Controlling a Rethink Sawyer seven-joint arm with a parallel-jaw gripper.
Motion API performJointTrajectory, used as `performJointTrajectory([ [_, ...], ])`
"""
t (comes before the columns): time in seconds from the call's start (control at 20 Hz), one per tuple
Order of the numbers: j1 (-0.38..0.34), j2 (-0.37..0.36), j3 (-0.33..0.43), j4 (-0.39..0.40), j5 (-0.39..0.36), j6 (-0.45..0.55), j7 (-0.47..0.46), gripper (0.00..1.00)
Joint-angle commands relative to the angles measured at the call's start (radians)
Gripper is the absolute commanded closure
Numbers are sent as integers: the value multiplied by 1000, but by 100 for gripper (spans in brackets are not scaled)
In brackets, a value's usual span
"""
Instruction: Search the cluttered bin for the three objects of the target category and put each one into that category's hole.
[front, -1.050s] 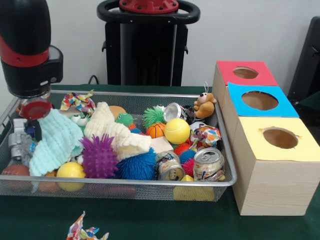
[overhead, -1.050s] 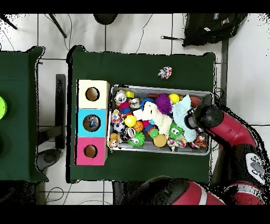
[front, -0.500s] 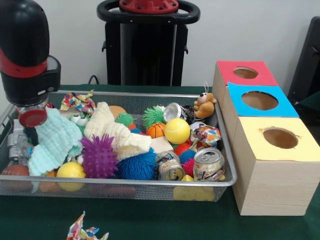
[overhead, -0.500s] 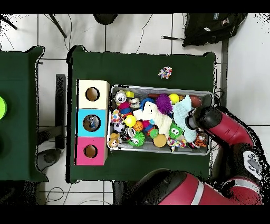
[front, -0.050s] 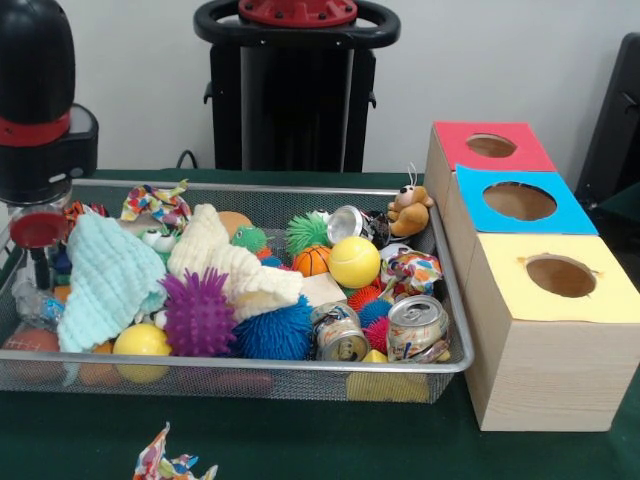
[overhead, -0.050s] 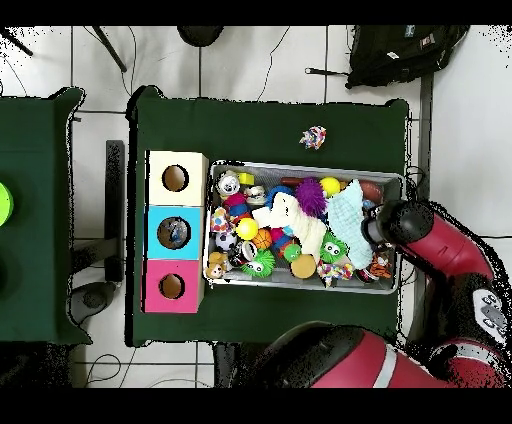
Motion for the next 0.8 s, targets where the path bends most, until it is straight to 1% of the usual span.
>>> performJointTrajectory([
  [0.05, -18, -25, 34, -28, 16, 103, 81, 0],
  [0.1, -20, -34, 32, -30, 14, 110, 76, 0],
  [0.15, -19, -26, 31, -44, 14, 115, 77, 0],
  [0.35, -13, -37, 26, -57, 17, 137, 84, 0],
  [0.45, -11, -32, 30, -64, 21, 137, 92, 0],
  [0.8, 0, 25, 60, -101, 51, 94, 139, 0],
])
